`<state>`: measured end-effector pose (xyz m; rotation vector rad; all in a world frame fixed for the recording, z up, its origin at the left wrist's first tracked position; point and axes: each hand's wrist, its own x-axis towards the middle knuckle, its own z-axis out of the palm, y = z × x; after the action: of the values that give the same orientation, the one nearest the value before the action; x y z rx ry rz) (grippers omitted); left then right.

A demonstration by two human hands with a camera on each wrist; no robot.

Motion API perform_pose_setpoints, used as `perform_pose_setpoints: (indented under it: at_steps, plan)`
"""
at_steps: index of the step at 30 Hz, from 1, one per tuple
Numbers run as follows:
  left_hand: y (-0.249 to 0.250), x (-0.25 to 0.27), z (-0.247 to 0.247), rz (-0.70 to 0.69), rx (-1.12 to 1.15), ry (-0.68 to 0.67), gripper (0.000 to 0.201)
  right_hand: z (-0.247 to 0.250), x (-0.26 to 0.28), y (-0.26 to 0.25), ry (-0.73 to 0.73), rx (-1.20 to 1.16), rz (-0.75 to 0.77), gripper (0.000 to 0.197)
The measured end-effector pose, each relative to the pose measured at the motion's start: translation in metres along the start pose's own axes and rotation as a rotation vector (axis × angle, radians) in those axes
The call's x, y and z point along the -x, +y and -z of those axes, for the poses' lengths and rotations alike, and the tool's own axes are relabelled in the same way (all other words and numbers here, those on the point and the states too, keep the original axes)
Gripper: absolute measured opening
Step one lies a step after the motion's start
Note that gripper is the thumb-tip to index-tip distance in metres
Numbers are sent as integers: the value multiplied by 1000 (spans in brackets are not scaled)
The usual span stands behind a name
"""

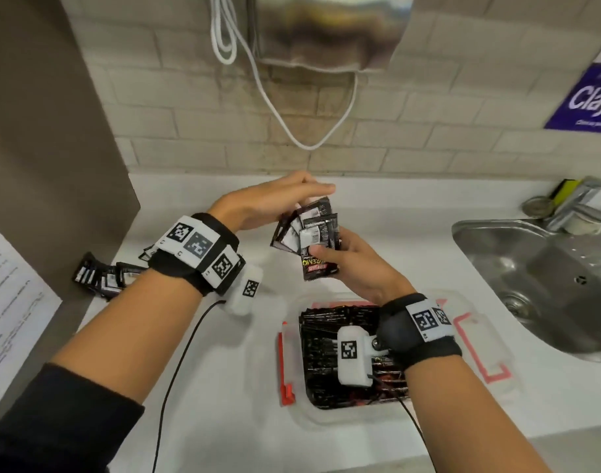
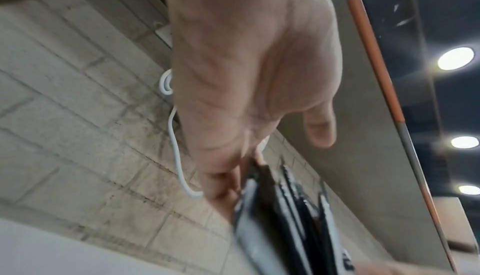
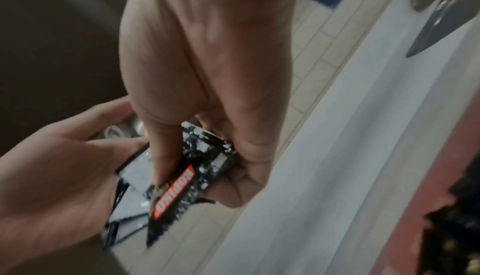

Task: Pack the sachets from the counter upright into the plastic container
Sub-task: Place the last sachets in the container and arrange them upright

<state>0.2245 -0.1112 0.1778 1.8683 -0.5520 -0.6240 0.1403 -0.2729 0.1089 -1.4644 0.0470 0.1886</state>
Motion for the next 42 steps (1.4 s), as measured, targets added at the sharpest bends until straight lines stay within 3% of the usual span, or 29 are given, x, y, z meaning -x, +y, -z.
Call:
perform_pose_setpoints:
  at_steps: [4, 6, 9, 13, 15, 18, 21, 24, 27, 30, 33, 35, 38, 42]
  plan:
    - [2, 8, -24, -182, 115, -6, 76, 33, 30, -5, 83, -258, 114, 41]
    - [-2, 10, -51, -236, 102, -85, 78, 40, 43, -7, 86, -323, 152, 48]
    - [-1, 9, -92, -325, 98, -132, 50, 43, 56, -4, 72, -317, 174, 39]
    - [8, 5, -124, -273, 144, 85, 26, 43, 68, 1, 4, -182, 177, 38]
    - [11, 2, -134, -261, 86, 126, 14, 47, 76, 2, -28, -168, 173, 38]
    - [15, 0, -148, -286, 7, 159, 7, 57, 85, 4, -42, -135, 156, 25]
    - [15, -3, -158, -270, 35, 221, 10, 63, 90, 7, 54, -100, 89, 21]
    - [14, -7, -162, -231, 130, 285, 11, 72, 94, 12, 236, 21, 29, 62]
    - [15, -12, -163, -129, 299, 307, 14, 83, 101, 15, 303, 247, 122, 103]
    - [15, -16, -166, 0, 438, 271, 9, 88, 103, 14, 253, 475, 281, 136]
    - [12, -17, -175, 91, 395, 185, 14, 88, 100, 12, 270, 773, 464, 144]
    - [11, -15, -183, 128, 369, 73, 14, 88, 99, 10, 277, 895, 504, 141]
    - [11, -12, -184, 141, 405, -6, 7, 89, 99, 11, 259, 882, 502, 125]
    - [12, -6, -179, 101, 383, -179, 25, 92, 100, 13, 337, 817, 549, 99]
